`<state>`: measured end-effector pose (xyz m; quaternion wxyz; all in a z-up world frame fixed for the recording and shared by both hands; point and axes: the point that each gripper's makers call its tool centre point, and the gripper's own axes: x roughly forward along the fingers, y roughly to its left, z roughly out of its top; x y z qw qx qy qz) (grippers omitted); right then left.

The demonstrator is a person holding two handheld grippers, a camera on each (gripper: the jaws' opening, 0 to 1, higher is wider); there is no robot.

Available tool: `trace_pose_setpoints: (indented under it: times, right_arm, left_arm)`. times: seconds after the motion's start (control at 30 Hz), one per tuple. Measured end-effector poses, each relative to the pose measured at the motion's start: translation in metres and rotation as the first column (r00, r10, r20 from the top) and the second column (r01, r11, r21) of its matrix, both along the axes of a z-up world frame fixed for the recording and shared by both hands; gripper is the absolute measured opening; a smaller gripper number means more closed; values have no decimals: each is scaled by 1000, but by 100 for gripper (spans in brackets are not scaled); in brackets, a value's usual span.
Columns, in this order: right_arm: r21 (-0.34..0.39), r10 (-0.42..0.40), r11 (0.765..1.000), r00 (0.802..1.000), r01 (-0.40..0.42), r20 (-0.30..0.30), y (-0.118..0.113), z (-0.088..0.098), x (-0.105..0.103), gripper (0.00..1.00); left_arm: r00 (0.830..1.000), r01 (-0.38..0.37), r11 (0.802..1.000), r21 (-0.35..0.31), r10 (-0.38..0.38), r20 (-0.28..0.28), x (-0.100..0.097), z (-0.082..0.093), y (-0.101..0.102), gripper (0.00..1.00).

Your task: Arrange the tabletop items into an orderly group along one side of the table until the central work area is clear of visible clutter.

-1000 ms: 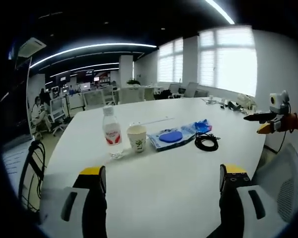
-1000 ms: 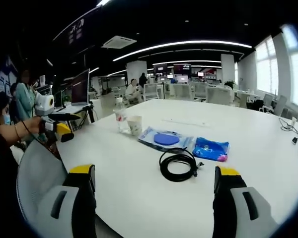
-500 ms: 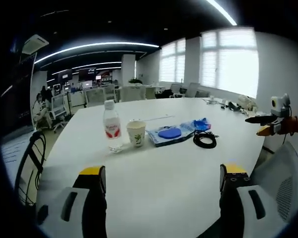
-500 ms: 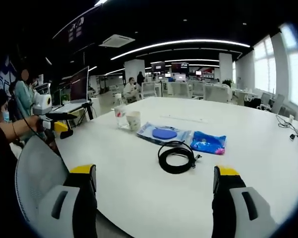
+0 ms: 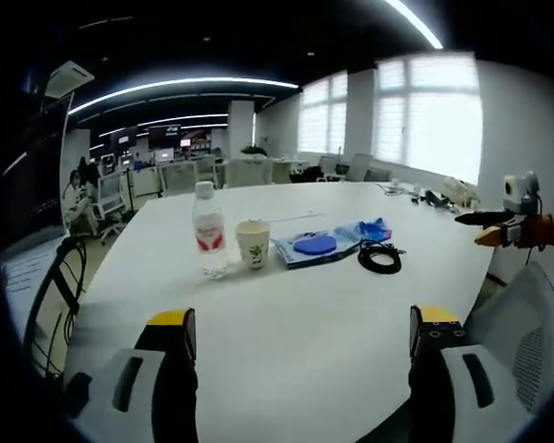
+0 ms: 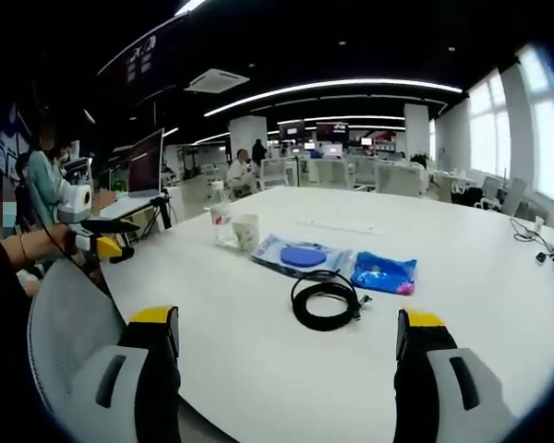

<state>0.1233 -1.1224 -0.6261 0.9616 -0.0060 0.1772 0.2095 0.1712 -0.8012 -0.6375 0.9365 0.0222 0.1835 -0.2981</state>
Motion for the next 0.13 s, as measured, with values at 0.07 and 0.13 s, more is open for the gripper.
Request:
trace_pose_setpoints:
  times: [0.07,0.13]
  right_arm:
    - [-4,0,1000,1000,0,-1,0,-1,1,97]
    - [-11,-1,1000,1000,1,-7,0,-2,1,97]
  left_arm:
    - [1000,1,1000,1,-1,-1,0,0,-1,94]
    - [1000,2,1000,-4,-2,-1,0,0,-2,94]
